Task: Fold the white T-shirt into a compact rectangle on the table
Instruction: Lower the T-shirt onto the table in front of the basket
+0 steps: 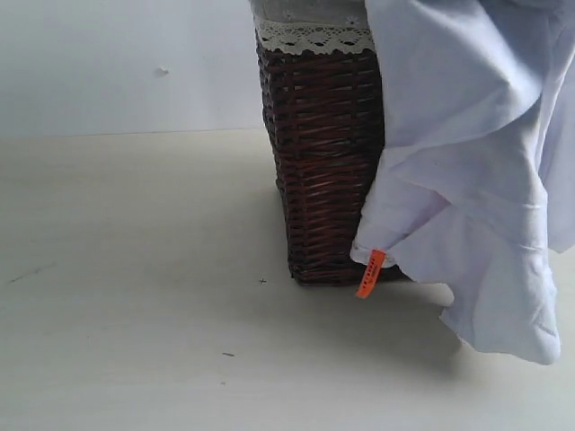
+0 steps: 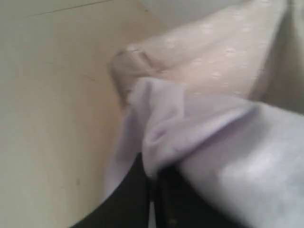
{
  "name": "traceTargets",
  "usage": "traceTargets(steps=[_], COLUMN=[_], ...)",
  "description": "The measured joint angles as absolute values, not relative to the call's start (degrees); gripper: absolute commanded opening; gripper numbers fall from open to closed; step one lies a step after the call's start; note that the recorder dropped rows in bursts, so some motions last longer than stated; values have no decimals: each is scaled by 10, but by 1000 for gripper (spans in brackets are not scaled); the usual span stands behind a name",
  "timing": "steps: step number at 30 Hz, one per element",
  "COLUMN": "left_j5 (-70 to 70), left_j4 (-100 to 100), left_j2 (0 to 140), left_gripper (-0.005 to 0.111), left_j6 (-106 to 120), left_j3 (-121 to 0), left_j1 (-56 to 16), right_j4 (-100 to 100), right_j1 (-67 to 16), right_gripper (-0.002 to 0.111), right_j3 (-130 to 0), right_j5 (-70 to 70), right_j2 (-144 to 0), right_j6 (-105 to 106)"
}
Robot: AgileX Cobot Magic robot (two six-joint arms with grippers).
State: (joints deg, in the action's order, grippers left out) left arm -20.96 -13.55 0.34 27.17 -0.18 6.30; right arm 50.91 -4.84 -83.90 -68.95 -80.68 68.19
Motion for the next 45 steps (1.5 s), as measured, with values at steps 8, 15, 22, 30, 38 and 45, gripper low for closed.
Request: traceTargets(steps=[8,15,22,30,38,45], left_j5=[-210,-210,-210,-210,-210,-210], left_j4=[-135,-135,-135,-135,-135,-135], left_j2=[3,3,3,3,3,3], left_gripper=[0,0,0,0,0,0], left_j6=[272,272,272,272,272,272], left_j3=[-2,-2,-2,-2,-2,-2], left_j1=[63,63,63,63,63,63], right_j4=[620,796,958,889,333,152], right_j1=[-171,-223,-226,-225,-219,-189], right_gripper=[0,0,0,0,0,20], right_j3=[-602,-594,-683,-746,-683,-568], right_j5=[-672,-661,-689,-691,-699,-699], right_j2=[-744,-795,-808,-795,-801,-809], right_j6=[919,981,1014,976,859,844])
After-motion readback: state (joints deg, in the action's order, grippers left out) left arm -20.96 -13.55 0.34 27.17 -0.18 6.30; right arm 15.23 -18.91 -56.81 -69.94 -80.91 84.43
